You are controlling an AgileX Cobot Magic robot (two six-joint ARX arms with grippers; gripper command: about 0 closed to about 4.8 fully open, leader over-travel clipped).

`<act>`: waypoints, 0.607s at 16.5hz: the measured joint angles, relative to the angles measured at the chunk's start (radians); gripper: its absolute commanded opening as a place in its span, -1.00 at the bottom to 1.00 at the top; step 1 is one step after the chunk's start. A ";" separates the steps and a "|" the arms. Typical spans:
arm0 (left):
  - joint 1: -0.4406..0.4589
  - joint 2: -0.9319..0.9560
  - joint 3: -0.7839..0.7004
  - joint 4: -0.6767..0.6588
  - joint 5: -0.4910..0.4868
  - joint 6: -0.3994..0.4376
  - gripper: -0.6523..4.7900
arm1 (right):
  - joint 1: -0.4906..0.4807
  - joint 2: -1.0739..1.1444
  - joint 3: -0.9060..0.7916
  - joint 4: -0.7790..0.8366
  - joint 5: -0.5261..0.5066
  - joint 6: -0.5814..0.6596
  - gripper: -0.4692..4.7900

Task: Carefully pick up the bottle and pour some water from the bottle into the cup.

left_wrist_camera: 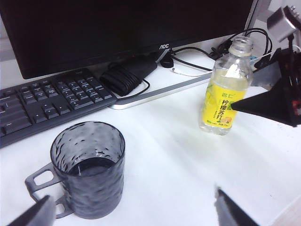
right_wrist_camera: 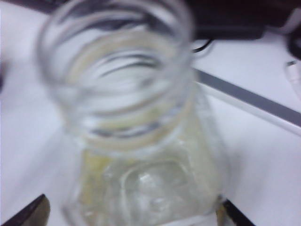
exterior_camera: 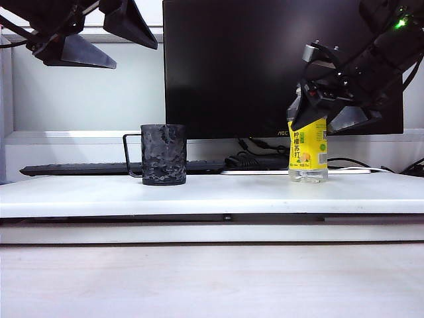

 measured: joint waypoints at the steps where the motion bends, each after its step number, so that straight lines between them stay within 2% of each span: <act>1: 0.000 0.000 0.000 0.000 0.000 0.000 1.00 | 0.000 0.001 0.000 0.002 0.016 0.000 1.00; 3: 0.000 0.000 0.000 -0.007 0.000 0.000 1.00 | 0.000 0.003 0.000 0.002 0.026 0.000 1.00; 6: 0.000 0.000 0.000 -0.029 0.000 0.000 1.00 | 0.000 0.019 0.000 0.001 0.026 0.000 0.67; 7: 0.000 0.000 0.000 -0.030 0.000 0.000 1.00 | 0.000 0.021 0.000 0.000 0.026 0.000 0.55; 8: 0.000 0.000 0.000 -0.035 0.000 0.000 1.00 | 0.000 0.024 0.000 0.000 0.026 0.000 0.24; 10: 0.000 0.000 0.000 -0.042 0.000 0.000 1.00 | 0.000 0.032 0.000 -0.003 0.026 0.000 -0.05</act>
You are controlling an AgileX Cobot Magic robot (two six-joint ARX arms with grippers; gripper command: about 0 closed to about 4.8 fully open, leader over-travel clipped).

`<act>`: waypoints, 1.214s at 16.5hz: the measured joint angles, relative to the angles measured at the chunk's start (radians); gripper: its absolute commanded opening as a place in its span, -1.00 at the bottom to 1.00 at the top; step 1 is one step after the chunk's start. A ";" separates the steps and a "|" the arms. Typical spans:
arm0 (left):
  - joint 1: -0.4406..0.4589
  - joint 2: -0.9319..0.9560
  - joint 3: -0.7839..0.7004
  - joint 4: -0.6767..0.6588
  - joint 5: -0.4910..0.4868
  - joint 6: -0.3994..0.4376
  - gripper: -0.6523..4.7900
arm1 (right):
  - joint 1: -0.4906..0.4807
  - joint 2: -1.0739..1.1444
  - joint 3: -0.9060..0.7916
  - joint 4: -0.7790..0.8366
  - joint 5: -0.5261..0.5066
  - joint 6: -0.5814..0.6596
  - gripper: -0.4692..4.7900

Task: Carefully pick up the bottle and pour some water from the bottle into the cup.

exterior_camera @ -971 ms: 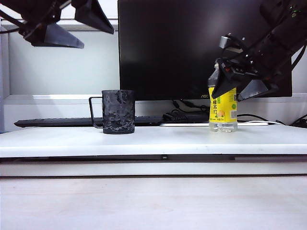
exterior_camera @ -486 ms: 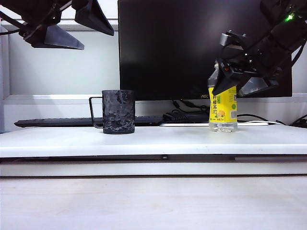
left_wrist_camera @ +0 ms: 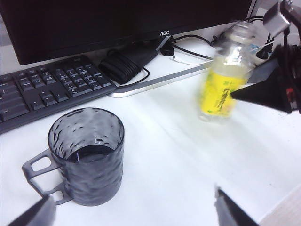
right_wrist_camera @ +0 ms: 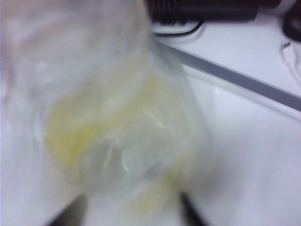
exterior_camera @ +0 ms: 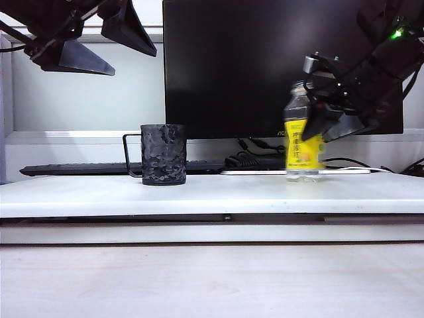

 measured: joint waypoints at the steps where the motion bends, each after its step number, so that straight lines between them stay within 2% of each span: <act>1: 0.000 0.000 0.000 -0.001 0.000 0.000 1.00 | 0.000 0.000 0.000 0.000 0.000 -0.002 -0.06; 3: 0.000 0.000 0.000 -0.002 0.000 0.000 1.00 | 0.000 0.001 0.000 0.001 0.000 -0.002 -0.05; 4: 0.000 0.000 0.000 -0.002 0.000 0.000 1.00 | 0.000 0.003 0.000 0.002 0.000 -0.002 0.08; 5: 0.000 0.000 0.000 -0.002 0.000 0.000 1.00 | 0.000 0.005 0.000 0.002 0.000 -0.002 0.50; 6: 0.000 0.000 0.000 -0.002 0.000 0.000 1.00 | 0.000 0.005 0.000 0.006 -0.026 -0.003 0.68; 8: 0.000 0.000 0.000 -0.003 -0.009 0.000 1.00 | 0.001 0.005 0.000 0.055 -0.058 0.000 0.82; 9: 0.000 0.000 0.000 -0.002 -0.052 0.000 1.00 | 0.002 0.005 0.000 0.107 -0.061 -0.003 1.00; 11: 0.001 0.000 0.000 -0.002 -0.086 0.000 1.00 | 0.002 0.005 0.000 0.188 -0.061 -0.001 1.00; 20: 0.000 0.020 0.000 -0.003 -0.089 0.000 1.00 | 0.062 0.139 0.004 0.344 -0.046 0.029 1.00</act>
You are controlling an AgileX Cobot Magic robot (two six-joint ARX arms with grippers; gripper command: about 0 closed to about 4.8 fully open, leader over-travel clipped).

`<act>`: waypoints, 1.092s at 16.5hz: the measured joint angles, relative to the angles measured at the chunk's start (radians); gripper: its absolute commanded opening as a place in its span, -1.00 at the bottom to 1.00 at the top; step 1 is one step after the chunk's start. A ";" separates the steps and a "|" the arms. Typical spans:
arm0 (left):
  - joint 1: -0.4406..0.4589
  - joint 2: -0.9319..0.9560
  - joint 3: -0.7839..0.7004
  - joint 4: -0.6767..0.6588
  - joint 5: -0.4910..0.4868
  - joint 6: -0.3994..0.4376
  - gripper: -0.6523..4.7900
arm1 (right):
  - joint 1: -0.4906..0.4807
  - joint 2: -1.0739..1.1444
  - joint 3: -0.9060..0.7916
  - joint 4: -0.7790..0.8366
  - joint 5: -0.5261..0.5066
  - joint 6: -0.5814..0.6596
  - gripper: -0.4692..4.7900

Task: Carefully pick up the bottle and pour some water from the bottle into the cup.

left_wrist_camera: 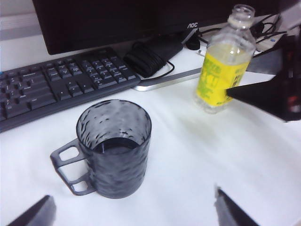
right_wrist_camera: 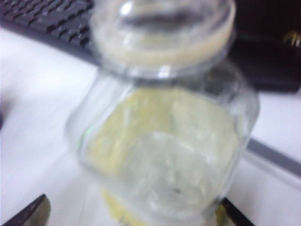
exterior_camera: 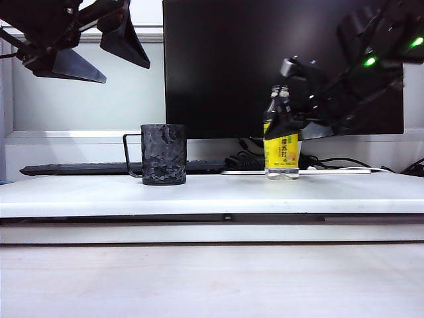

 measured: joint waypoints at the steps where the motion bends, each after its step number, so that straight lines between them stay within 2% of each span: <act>1: 0.000 0.000 0.000 0.000 0.000 0.000 1.00 | 0.001 0.006 0.000 0.015 0.013 0.000 1.00; 6: 0.000 0.001 0.000 -0.002 0.000 0.020 1.00 | 0.002 0.020 0.000 0.111 0.119 0.003 1.00; 14: 0.000 0.002 0.000 -0.032 0.000 0.022 1.00 | 0.016 0.085 0.000 0.178 0.128 0.054 1.00; 15: 0.000 0.002 0.000 -0.041 0.000 0.022 1.00 | 0.018 0.085 0.000 0.198 0.126 0.063 0.76; 16: 0.000 0.002 0.000 -0.045 0.000 0.022 1.00 | 0.017 0.085 0.000 0.204 0.126 0.074 0.64; 18: 0.000 0.002 0.000 -0.045 0.000 0.022 1.00 | 0.016 0.085 0.000 0.207 0.125 0.079 0.27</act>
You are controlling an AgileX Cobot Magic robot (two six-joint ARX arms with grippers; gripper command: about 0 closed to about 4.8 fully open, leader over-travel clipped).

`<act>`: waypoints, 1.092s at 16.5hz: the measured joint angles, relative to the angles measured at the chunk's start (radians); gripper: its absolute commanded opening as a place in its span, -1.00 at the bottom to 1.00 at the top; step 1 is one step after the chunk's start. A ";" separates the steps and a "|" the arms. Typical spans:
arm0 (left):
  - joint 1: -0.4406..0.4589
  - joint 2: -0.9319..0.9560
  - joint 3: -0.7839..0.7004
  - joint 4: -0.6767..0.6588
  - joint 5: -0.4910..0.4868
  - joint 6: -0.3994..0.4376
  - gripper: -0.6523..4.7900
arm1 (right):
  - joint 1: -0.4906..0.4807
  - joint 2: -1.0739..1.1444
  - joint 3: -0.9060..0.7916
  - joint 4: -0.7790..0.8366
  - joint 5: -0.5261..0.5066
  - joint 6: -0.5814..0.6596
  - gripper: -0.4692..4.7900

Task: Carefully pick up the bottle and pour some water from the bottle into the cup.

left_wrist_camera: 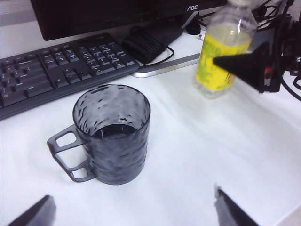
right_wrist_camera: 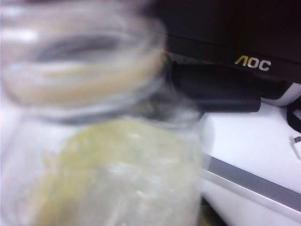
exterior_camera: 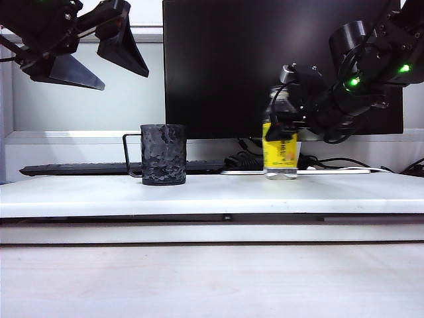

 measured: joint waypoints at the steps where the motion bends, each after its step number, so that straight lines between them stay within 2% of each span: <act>1: 0.000 0.000 0.000 0.000 0.000 0.000 1.00 | 0.000 0.000 0.000 0.000 -0.002 0.001 -0.07; 3: 0.000 0.000 0.000 0.000 0.000 0.000 1.00 | 0.000 0.000 0.002 -0.001 -0.014 0.001 -0.25; 7: 0.000 0.000 0.000 0.000 0.000 0.000 1.00 | 0.000 0.000 0.002 -0.002 -0.034 0.001 -0.29; 9: 0.000 0.000 0.000 0.000 0.000 0.000 1.00 | 0.000 0.000 0.002 -0.002 -0.034 0.002 -0.44; 14: 0.000 0.000 0.000 0.000 0.000 0.000 1.00 | 0.000 -0.058 -0.006 -0.046 -0.034 0.000 -0.43; 18: 0.000 0.000 0.000 0.000 -0.005 0.000 1.00 | 0.035 -0.182 -0.003 -0.045 -0.108 -0.072 -0.41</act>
